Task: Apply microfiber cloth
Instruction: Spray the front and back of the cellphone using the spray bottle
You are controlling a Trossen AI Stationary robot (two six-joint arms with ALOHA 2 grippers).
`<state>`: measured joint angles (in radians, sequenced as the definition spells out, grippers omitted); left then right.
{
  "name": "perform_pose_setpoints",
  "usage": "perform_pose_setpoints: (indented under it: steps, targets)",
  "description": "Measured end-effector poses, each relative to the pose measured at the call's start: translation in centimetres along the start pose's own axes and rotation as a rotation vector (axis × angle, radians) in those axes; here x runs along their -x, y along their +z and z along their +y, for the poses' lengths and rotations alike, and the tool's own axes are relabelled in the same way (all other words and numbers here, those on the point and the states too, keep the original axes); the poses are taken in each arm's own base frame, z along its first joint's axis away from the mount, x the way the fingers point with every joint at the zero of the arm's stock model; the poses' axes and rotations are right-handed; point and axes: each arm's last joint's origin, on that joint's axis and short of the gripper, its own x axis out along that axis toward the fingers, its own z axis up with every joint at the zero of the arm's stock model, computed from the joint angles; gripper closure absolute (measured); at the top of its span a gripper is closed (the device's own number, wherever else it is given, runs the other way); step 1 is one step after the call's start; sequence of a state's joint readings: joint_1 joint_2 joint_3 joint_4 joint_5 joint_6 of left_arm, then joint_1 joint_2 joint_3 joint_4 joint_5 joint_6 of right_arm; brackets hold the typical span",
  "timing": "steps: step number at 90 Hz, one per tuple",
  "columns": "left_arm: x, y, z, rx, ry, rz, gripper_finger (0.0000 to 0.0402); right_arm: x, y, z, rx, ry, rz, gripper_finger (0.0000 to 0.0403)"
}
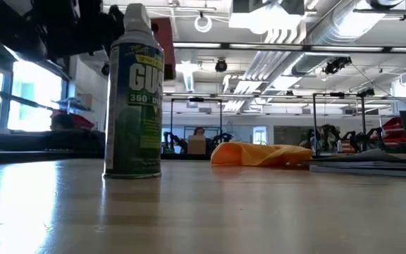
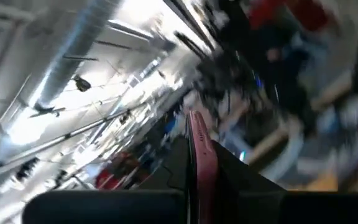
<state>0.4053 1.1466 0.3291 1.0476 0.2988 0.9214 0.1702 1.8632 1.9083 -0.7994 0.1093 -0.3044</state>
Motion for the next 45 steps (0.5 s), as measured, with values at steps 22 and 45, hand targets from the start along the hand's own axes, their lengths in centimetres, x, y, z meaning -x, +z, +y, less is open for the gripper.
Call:
perform_pose_setpoints:
  steps: [22, 45]
  targets:
    - [-1.4, -1.5, -1.5, -0.430, 0.017, 0.289, 0.0394, -4.1, -4.0, -0.4, -0.064, -0.004, 0.087, 0.0403]
    - [-2.3, -2.5, -5.6, -0.901, -0.192, 0.470, 0.0394, -4.1, -5.9, -2.7, -0.065, 0.006, 0.066, 0.0403]
